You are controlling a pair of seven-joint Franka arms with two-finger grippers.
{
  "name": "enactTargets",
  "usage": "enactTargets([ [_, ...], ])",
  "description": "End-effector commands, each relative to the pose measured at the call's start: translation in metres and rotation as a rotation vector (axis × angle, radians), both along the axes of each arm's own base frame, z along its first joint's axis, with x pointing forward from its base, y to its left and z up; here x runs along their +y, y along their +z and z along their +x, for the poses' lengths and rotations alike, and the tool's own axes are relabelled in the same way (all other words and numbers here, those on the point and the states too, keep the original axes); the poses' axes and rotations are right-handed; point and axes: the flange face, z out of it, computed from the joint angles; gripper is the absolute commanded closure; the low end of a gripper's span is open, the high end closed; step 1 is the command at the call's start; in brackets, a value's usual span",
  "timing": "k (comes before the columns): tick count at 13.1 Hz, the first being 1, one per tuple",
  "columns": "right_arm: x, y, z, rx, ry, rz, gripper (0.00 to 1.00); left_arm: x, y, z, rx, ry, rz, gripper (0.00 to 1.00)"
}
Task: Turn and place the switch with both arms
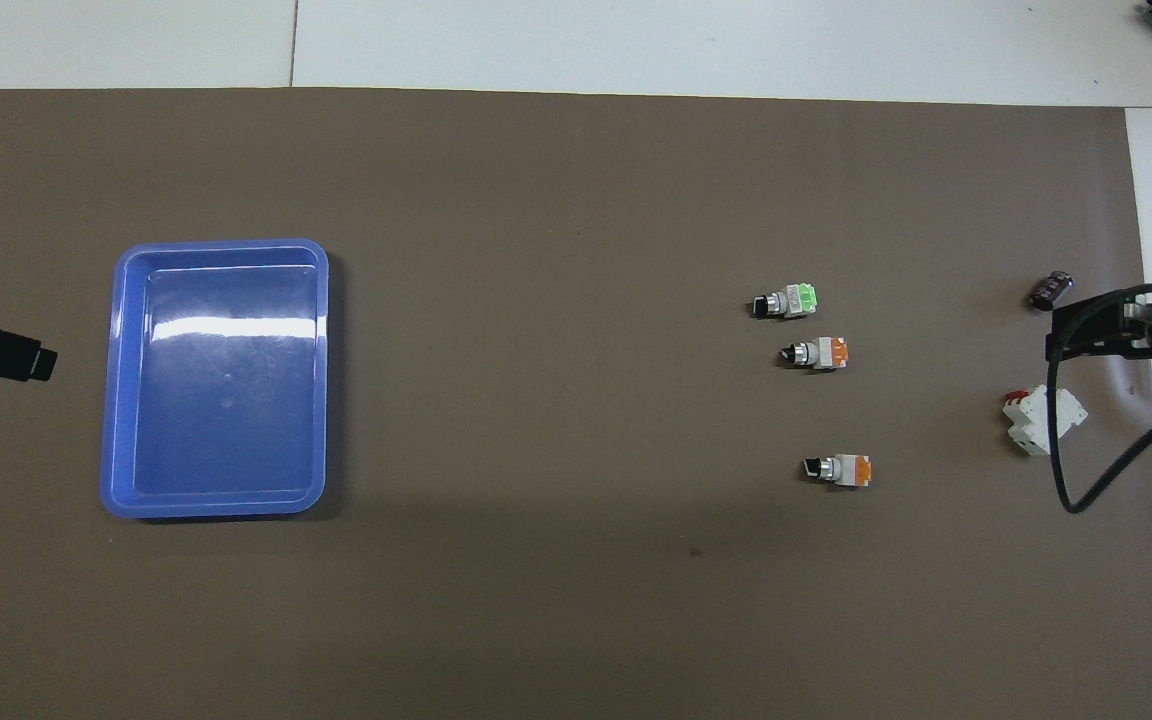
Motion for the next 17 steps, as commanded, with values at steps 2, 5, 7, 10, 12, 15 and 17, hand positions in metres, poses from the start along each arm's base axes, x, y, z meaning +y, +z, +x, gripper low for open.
enactTargets([
  [2, 0.001, -0.001, -0.004, 0.020, 0.024, 0.025, 0.00, 0.003, -0.002, -0.010, 0.027, 0.005, -0.002, 0.00],
  [5, 0.001, -0.001, -0.002, 0.012, 0.018, 0.025, 0.00, 0.003, -0.004, -0.009, 0.022, 0.004, -0.002, 0.00],
  [7, -0.001, -0.001, -0.002, 0.012, 0.025, 0.025, 0.00, 0.004, -0.004, -0.009, 0.022, 0.005, -0.002, 0.00],
  [10, 0.002, 0.016, -0.013, -0.018, 0.033, 0.027, 0.00, 0.004, -0.004, -0.009, 0.022, 0.005, -0.002, 0.00],
  [12, 0.001, 0.017, -0.017, -0.015, 0.030, 0.027, 0.00, 0.004, -0.004, -0.009, 0.022, 0.005, -0.002, 0.00],
  [15, -0.003, 0.002, -0.011, -0.085, -0.060, 0.029, 0.00, 0.004, -0.004, -0.009, 0.022, 0.005, -0.002, 0.00],
  [17, 0.001, -0.002, -0.002, -0.118, -0.154, 0.016, 0.00, 0.003, -0.004, -0.009, 0.022, 0.004, -0.002, 0.00],
])
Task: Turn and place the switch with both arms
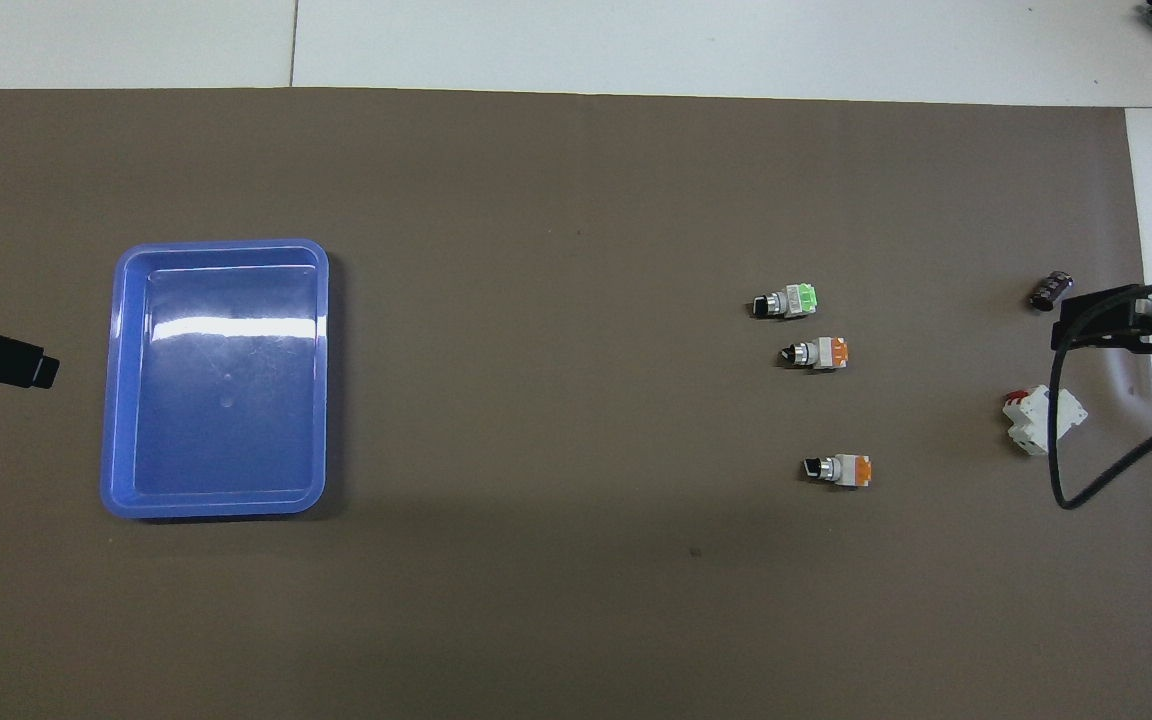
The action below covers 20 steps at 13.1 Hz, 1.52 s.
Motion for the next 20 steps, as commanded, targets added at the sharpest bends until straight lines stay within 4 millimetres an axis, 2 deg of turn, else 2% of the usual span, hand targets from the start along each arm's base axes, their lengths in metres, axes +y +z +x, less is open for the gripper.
enactTargets([
  [1, 0.001, -0.034, 0.006, 0.016, -0.114, 0.015, 0.00, 0.001, 0.001, -0.009, 0.006, -0.001, -0.003, 0.00],
  [2, -0.004, -0.058, 0.012, -0.006, -0.204, 0.022, 0.00, 0.002, 0.000, -0.009, 0.007, 0.001, -0.003, 0.00],
  [5, 0.005, -0.097, 0.020, 0.006, -0.386, 0.029, 0.00, 0.001, 0.000, -0.009, 0.007, -0.001, -0.003, 0.00],
  [8, 0.032, -0.161, 0.033, 0.036, -0.658, 0.028, 0.00, 0.002, 0.000, -0.009, 0.007, 0.001, -0.003, 0.00],
  [9, 0.039, -0.182, 0.032, 0.038, -0.733, 0.031, 0.00, 0.001, 0.001, -0.009, 0.006, -0.001, -0.003, 0.00],
  [11, 0.041, -0.235, 0.031, 0.072, -0.913, 0.026, 0.00, 0.002, 0.001, -0.009, 0.006, 0.001, -0.003, 0.00],
  [13, 0.041, -0.273, 0.015, 0.098, -1.064, 0.022, 0.00, 0.001, 0.001, -0.009, 0.006, -0.001, -0.003, 0.00],
  [16, 0.042, -0.296, -0.020, 0.200, -1.222, 0.059, 0.00, 0.002, 0.001, -0.009, 0.006, 0.001, -0.003, 0.00],
  [20, 0.039, -0.325, -0.037, 0.188, -1.282, 0.091, 0.00, 0.002, 0.001, -0.009, 0.006, 0.001, -0.003, 0.00],
])
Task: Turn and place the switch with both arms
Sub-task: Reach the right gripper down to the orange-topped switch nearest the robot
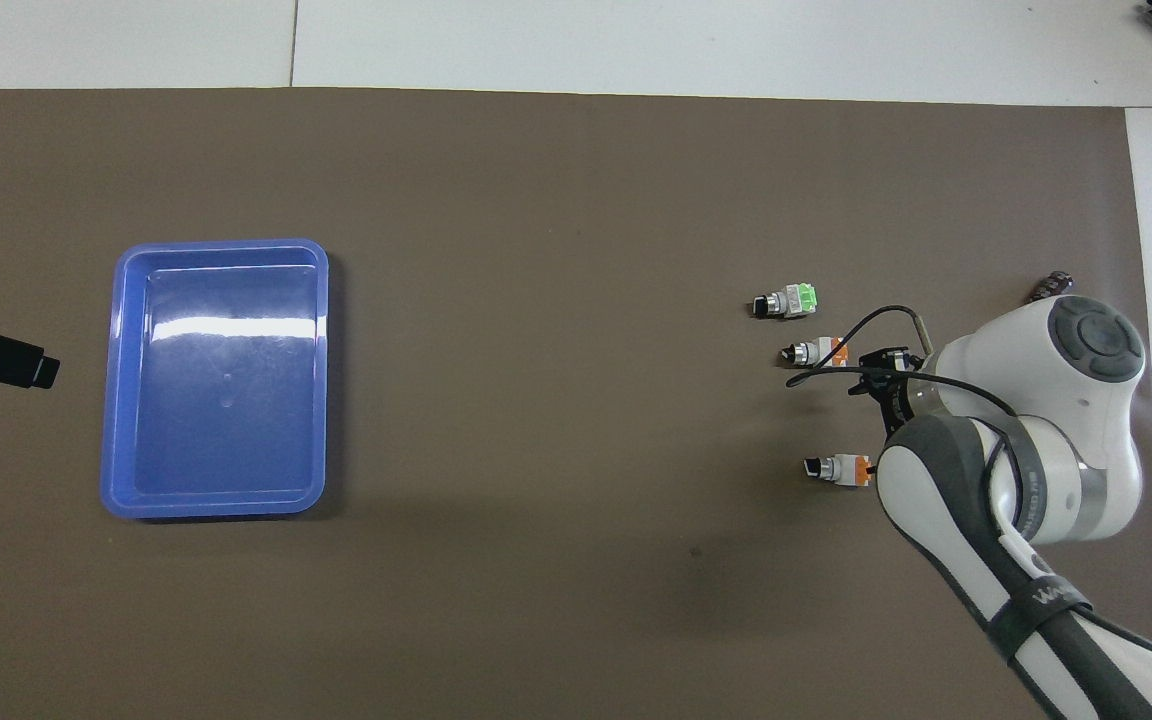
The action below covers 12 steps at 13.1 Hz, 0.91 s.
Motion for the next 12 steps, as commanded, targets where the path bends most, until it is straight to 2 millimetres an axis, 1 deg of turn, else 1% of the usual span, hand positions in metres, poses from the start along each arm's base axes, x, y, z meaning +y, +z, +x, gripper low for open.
enactTargets([
  [1, -0.001, -0.017, -0.020, -0.040, -0.085, 0.052, 0.00, 0.002, 0.001, -0.008, 0.006, 0.001, -0.003, 0.00],
  [3, -0.002, -0.022, -0.023, -0.041, -0.065, 0.054, 0.00, 0.001, 0.001, -0.009, 0.005, -0.001, -0.003, 0.00],
  [4, -0.002, -0.029, -0.030, -0.035, -0.046, 0.053, 0.00, 0.002, 0.001, -0.008, 0.005, 0.001, -0.003, 0.00],
  [5, -0.001, -0.033, -0.032, -0.029, -0.047, 0.055, 0.00, 0.002, 0.001, -0.008, 0.005, 0.001, -0.003, 0.00],
  [6, 0.003, -0.034, -0.032, -0.043, -0.049, 0.055, 0.00, 0.001, 0.001, -0.009, 0.005, -0.001, -0.003, 0.00],
  [7, 0.012, -0.037, -0.035, -0.043, -0.038, 0.053, 0.00, 0.002, 0.001, -0.008, 0.006, 0.001, -0.003, 0.00],
  [8, 0.024, -0.044, -0.039, -0.034, -0.020, 0.051, 0.00, 0.002, 0.001, -0.008, 0.005, 0.001, -0.003, 0.00],
  [9, 0.024, -0.048, -0.038, -0.051, -0.010, 0.050, 0.01, 0.001, 0.001, -0.009, 0.006, -0.001, -0.003, 0.00],
  [10, 0.020, -0.048, -0.035, -0.057, -0.006, 0.050, 0.13, 0.002, 0.001, -0.008, 0.005, 0.001, -0.003, 0.00],
  [11, 0.016, -0.049, -0.034, -0.059, 0.009, 0.052, 0.15, 0.001, 0.001, -0.009, 0.006, -0.001, -0.003, 0.00],
  [12, 0.007, -0.049, -0.033, -0.061, 0.011, 0.054, 0.15, 0.002, 0.001, -0.008, 0.005, 0.001, -0.003, 0.00],
])
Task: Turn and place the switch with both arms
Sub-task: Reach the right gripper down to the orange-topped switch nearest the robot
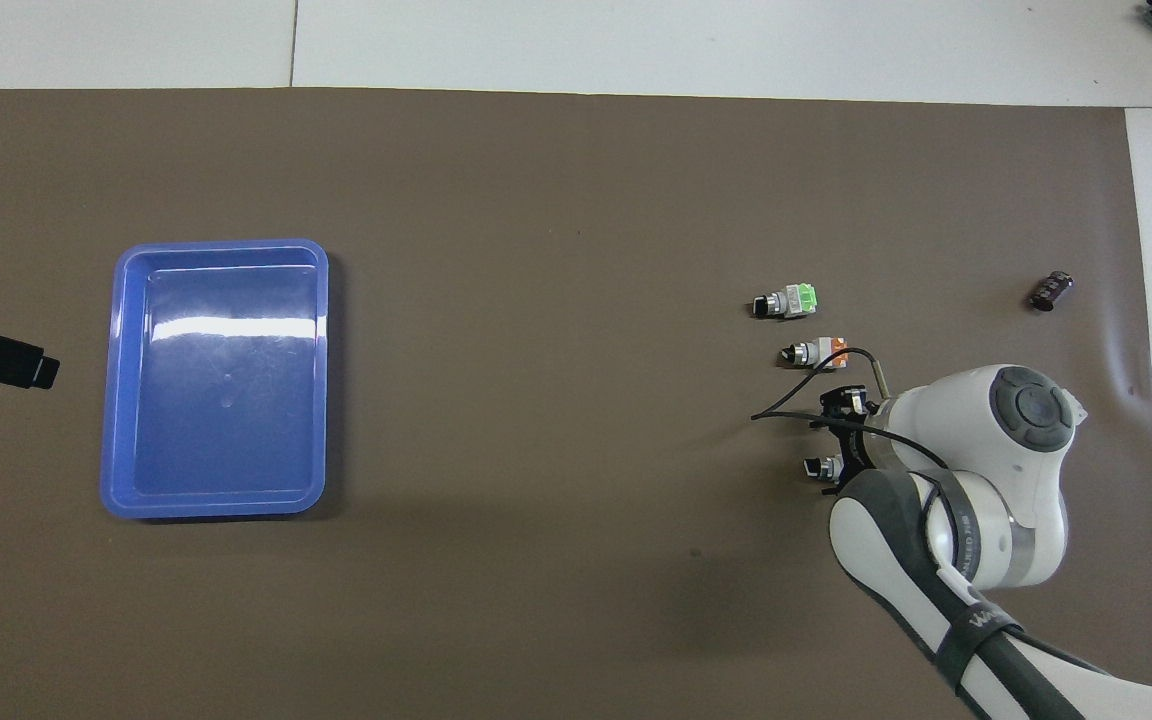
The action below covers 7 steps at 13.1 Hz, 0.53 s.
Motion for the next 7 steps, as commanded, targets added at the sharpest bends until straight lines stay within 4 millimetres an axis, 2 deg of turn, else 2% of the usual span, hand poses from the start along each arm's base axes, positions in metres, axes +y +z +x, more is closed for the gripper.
enactTargets([
  [1, -0.025, -0.002, 0.002, -0.020, 0.019, 0.021, 0.15, 0.002, 0.001, -0.008, 0.005, 0.001, -0.003, 0.00],
  [2, -0.034, -0.001, 0.003, -0.022, 0.030, 0.024, 0.14, 0.002, 0.001, -0.008, 0.005, 0.002, -0.003, 0.00],
  [4, -0.034, -0.001, 0.003, -0.021, 0.024, 0.023, 0.14, 0.001, 0.001, -0.008, 0.005, -0.001, -0.003, 0.00],
  [7, -0.009, -0.001, 0.001, -0.021, 0.016, 0.018, 0.15, 0.002, 0.001, -0.008, 0.005, 0.001, -0.003, 0.00],
])
